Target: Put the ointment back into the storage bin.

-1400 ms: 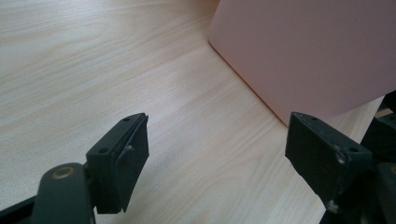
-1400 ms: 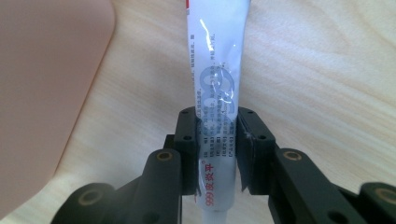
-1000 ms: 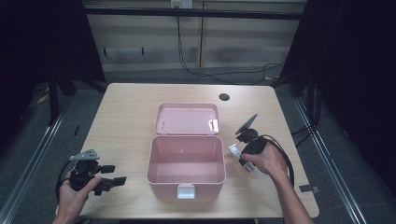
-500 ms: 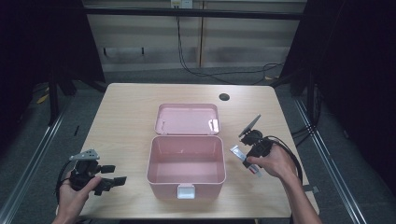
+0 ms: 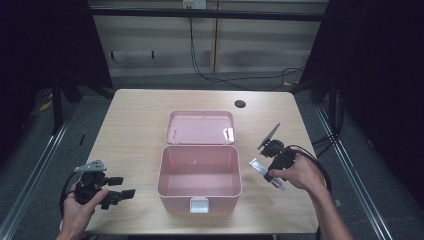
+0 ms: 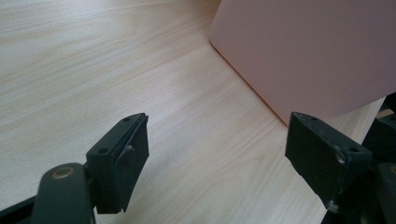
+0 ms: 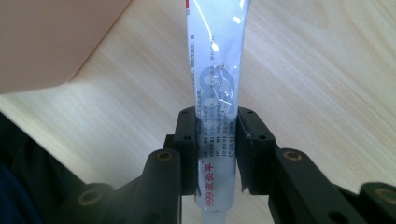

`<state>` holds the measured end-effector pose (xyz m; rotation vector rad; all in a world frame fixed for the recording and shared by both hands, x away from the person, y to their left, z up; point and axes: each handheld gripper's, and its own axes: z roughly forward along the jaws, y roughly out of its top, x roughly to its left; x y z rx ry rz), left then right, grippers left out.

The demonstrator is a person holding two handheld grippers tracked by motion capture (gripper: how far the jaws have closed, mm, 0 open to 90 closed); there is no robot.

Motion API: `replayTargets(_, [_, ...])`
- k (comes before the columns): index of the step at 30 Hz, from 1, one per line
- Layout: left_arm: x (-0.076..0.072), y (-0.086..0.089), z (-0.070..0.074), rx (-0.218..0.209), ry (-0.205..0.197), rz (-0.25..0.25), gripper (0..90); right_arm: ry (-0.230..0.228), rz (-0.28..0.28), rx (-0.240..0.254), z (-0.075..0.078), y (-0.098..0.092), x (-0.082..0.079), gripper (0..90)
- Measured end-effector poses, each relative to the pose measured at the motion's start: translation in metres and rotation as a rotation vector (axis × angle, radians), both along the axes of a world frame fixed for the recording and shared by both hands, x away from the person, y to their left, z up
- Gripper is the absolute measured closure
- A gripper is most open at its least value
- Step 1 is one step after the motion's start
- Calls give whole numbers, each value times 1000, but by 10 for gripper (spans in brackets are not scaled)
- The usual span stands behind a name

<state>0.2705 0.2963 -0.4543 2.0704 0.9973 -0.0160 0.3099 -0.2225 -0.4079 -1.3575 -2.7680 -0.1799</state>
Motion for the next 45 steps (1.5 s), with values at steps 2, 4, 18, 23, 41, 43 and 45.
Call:
replayTargets(2, [0,0,0,1,-1,-1,214,-1,7,6,2,-1,-1,723])
replayTargets(4, [0,0,0,3,-1,2,214,-10,33,8,6,-2,-4,721])
replayTargets(18, [0,0,0,3,0,2,214,-31,178,21,22,4,-20,721])
replayTargets(23, [0,0,0,4,2,0,214,-55,217,29,34,4,-27,721])
replayTargets(41, [0,0,0,2,-1,2,214,-103,287,66,68,5,-38,721])
replayTargets(43, [0,0,0,0,-2,3,214,-104,300,72,75,5,-39,722])
replayTargets(45, [0,0,0,1,0,1,214,-115,311,80,78,6,-38,722])
